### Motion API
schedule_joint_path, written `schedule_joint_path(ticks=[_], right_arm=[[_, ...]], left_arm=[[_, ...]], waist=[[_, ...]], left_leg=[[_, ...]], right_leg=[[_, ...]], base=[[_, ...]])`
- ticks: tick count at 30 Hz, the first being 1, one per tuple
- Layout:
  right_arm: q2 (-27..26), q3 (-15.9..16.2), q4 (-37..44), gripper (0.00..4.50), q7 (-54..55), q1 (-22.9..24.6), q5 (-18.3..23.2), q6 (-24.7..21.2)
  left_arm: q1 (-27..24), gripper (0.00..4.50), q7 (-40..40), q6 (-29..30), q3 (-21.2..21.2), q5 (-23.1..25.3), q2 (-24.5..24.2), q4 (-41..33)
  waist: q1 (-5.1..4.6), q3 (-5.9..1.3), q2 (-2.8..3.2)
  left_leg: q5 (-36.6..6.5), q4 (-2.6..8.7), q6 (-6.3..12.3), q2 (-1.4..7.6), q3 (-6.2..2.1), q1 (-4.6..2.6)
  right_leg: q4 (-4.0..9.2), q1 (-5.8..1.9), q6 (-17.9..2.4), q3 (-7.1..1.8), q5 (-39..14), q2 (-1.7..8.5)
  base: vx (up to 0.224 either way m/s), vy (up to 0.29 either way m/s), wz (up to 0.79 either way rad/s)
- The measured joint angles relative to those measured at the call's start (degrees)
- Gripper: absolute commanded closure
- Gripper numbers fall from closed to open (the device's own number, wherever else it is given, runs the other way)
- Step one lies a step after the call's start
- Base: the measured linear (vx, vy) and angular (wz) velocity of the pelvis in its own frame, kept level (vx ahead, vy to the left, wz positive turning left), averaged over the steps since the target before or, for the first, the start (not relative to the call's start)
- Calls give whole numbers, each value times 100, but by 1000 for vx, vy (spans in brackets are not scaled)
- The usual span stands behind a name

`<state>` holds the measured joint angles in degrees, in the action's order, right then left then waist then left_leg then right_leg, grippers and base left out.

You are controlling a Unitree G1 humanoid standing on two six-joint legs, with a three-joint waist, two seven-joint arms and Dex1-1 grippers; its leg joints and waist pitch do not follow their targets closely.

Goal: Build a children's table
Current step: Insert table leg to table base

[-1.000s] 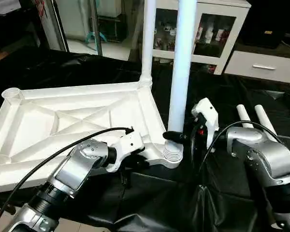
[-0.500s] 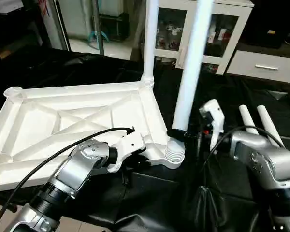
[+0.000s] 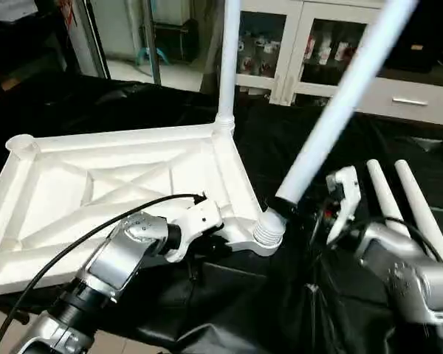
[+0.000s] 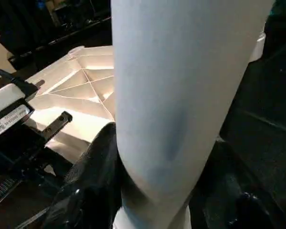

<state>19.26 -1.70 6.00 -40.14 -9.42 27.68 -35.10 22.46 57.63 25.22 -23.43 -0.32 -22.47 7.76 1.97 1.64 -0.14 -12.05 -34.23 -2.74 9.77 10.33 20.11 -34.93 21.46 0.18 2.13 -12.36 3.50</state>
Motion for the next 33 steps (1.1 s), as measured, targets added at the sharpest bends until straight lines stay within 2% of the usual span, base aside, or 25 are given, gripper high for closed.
schedule_joint_path(ticks=[5, 16, 18, 23, 33], right_arm=[[162, 232, 292, 268, 15, 223, -284, 304], [251, 459, 701, 268, 146, 480, -611, 548], [315, 562, 727, 268, 156, 438, -688, 548], [441, 830, 745, 268, 155, 203, -845, 380], [336, 942, 333, 268, 65, -244, -905, 179]], left_arm=[[2, 450, 0, -31, 0, 0, 22, 38], [1, 450, 0, -71, 2, -2, 46, 96], [0, 450, 0, -72, 12, -1, 43, 110], [-3, 450, -9, -71, 23, 3, 46, 134], [-26, 450, -55, -69, 58, 10, 2, 140]], waist=[[-2, -1, 3], [-4, 6, -8], [-6, 4, -3], [-16, -8, -11], [-38, -17, -21]], left_leg=[[0, 2, 0, -1, 0, 0], [0, 17, 0, -3, -1, 1], [0, 17, 0, -3, -1, 0], [0, 40, 0, -3, -2, -2], [-1, 48, 0, -5, -3, -8]], right_leg=[[6, 0, 11, -2, -6, 0], [17, 5, 16, -2, -9, 1], [23, 28, 16, -2, -10, 1], [71, 24, 16, 4, -10, 0], [84, 22, 15, 2, -9, 0]], base=[[0, 0, 0], [0, 0, 0], [0, 0, 0], [0, 0, 0], [0, 0, 0]])
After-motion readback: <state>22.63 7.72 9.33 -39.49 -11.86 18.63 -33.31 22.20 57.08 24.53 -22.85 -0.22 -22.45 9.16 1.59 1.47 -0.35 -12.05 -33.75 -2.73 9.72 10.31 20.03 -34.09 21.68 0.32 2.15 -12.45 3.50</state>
